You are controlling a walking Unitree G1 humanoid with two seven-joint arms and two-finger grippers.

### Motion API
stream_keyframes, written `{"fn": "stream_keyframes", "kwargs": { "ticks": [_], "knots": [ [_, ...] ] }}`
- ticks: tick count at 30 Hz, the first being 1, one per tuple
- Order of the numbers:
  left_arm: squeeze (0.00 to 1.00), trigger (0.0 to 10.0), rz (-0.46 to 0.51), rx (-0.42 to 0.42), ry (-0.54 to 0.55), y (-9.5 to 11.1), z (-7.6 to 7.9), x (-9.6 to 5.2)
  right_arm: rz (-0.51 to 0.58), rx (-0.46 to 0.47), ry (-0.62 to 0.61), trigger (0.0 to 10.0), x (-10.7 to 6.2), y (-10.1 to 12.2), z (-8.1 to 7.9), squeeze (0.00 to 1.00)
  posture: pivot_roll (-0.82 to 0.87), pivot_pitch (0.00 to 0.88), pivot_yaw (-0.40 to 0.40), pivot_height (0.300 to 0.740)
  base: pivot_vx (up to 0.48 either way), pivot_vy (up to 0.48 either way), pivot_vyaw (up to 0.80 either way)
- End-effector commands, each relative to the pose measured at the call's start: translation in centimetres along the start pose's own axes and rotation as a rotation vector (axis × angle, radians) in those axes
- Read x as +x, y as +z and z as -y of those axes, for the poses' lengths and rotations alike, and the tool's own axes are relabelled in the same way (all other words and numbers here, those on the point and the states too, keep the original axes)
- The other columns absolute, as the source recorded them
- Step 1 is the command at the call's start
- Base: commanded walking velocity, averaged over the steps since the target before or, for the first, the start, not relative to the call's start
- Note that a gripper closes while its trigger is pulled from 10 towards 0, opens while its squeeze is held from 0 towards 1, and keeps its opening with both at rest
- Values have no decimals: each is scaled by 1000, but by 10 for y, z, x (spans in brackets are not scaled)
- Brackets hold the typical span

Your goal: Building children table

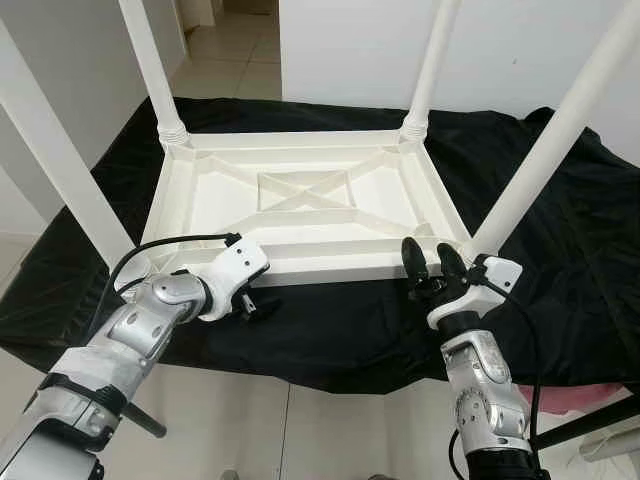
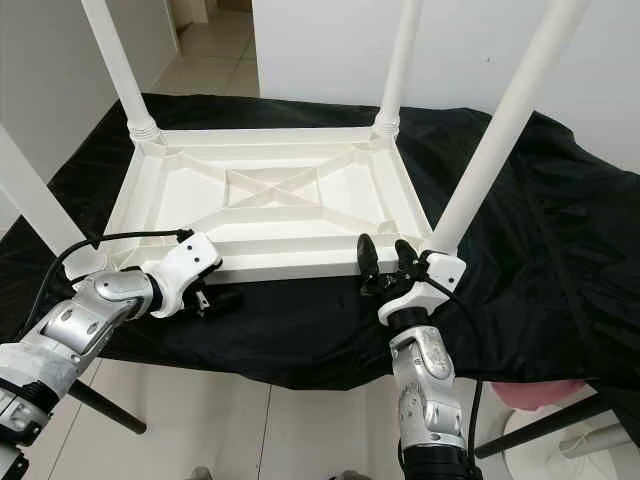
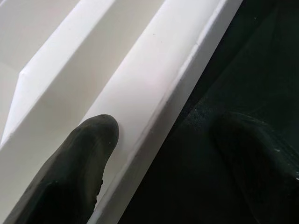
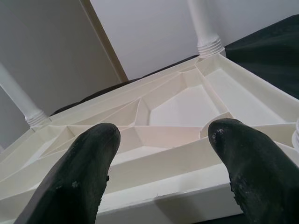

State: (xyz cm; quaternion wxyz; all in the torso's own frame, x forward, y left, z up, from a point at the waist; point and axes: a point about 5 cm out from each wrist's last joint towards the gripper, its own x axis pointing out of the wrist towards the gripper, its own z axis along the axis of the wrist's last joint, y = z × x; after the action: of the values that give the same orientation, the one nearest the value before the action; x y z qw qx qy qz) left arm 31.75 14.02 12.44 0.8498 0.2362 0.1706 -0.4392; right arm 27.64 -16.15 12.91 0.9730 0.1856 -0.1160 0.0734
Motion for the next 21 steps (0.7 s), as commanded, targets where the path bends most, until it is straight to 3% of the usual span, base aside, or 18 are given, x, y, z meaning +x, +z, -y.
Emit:
{"fn": "stream_keyframes", "kwargs": {
  "ticks": [1,2,11,20,21],
  "knots": [
    [0,10000,3,-14,-273,1,13,-5,-12,-5,1,10000,0,-2,1,0,23,26,3,740,0,0,0],
    [0,10000,21,2,-373,5,27,-13,-14,-7,-1,10000,0,-2,1,0,22,24,4,740,0,0,0],
    [0,10000,63,-38,-457,13,44,-19,-16,-6,-1,10000,1,-3,1,0,33,19,-1,740,0,0,0],
    [0,10000,226,-20,-231,33,31,-22,-13,-10,14,10000,9,-4,-2,0,45,16,-16,740,0,0,0],
    [0,10000,273,-15,-144,35,27,-26,-14,-14,19,10000,11,-4,-3,0,53,17,-27,740,0,0,0]
  ]
}}
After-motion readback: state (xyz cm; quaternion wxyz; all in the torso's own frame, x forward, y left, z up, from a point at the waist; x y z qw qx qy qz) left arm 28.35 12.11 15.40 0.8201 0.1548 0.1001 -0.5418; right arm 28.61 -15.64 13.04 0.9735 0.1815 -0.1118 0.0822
